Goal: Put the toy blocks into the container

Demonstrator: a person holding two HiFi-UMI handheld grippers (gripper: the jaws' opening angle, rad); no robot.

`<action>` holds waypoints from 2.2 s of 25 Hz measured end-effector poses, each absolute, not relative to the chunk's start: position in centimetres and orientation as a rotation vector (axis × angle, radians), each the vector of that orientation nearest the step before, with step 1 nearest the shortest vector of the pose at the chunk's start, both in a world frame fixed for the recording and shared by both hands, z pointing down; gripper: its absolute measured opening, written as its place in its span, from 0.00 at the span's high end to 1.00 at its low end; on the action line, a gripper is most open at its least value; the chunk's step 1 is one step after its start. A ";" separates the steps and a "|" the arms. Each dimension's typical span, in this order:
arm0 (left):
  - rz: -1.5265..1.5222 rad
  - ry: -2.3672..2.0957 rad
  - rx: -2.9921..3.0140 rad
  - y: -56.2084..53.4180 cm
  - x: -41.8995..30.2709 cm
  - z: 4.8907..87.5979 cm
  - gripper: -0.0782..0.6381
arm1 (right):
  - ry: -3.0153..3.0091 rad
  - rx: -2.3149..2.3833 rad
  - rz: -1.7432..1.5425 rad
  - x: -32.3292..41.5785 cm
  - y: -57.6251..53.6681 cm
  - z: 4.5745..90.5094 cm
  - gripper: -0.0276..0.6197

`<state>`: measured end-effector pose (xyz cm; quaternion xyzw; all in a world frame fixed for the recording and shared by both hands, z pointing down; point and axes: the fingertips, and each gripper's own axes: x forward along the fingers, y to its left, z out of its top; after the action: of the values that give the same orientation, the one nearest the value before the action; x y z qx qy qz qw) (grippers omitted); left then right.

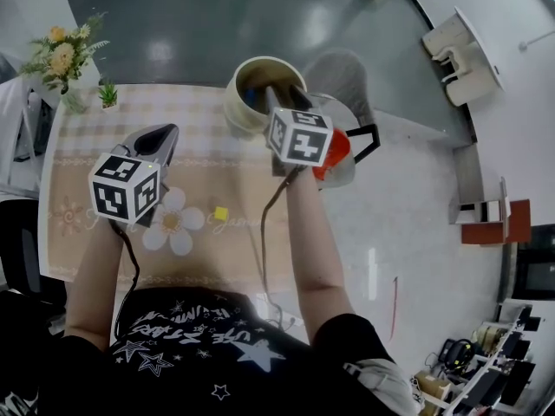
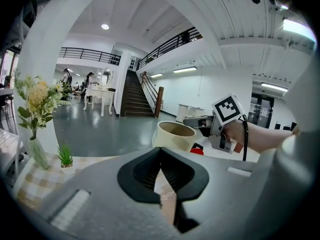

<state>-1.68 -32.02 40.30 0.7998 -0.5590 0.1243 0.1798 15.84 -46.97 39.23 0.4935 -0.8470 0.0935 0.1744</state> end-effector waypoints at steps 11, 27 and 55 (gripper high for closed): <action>0.311 -1.516 2.323 -29.2 -2.1 38.7 0.88 | -2.385 1.479 0.260 16.2 -42.0 37.2 0.66; 0.300 -1.398 2.347 -23.0 -5.2 40.4 0.88 | -2.322 1.504 0.331 13.1 -32.1 40.0 0.66; 0.462 -1.165 2.263 -15.9 -7.5 49.5 0.88 | -2.036 1.503 0.622 11.9 -19.8 54.5 0.66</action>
<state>-7.50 -15.94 49.48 0.8413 -0.4331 0.1718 0.2739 11.91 -19.80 54.54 0.5561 -0.7535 0.2302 0.2646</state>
